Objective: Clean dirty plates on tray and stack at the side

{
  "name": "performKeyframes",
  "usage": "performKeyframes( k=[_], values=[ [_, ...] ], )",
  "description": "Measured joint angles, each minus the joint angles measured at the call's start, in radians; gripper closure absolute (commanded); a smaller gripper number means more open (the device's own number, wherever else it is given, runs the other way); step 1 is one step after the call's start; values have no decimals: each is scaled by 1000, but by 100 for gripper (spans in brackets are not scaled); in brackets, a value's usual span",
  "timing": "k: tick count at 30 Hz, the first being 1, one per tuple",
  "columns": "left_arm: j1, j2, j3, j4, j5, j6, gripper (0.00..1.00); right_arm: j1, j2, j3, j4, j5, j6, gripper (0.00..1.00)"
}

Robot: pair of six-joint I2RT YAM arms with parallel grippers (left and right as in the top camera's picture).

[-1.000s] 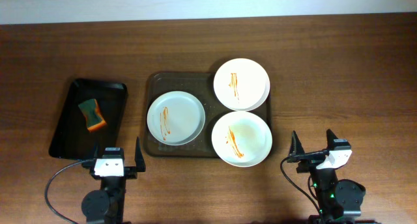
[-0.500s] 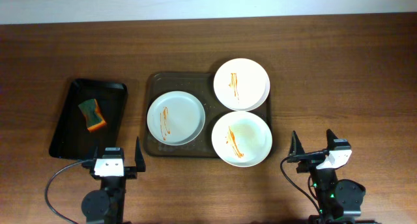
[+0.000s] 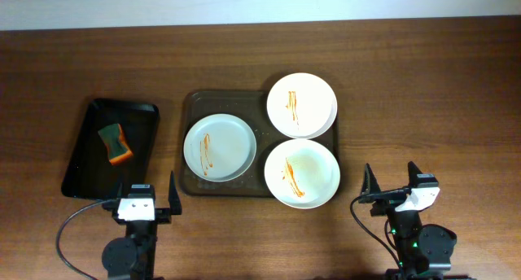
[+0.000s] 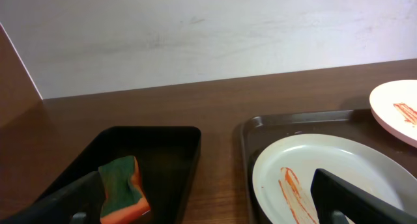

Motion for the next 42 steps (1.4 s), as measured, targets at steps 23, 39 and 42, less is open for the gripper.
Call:
performKeyframes(
  k=[23, 39, 42],
  values=[
    [-6, 837, 934, -511, 288, 112, 1, 1, 631, 851, -407, -263, 34, 2],
    [-10, 1569, 1504, -904, -11, -120, 0, 581, 1915, 1490, -495, -112, 221, 46],
    [3, 1629, 1505, -904, -124, -202, 1, 661, 2042, 1501, -472, -2, 230, 57]
  ],
)
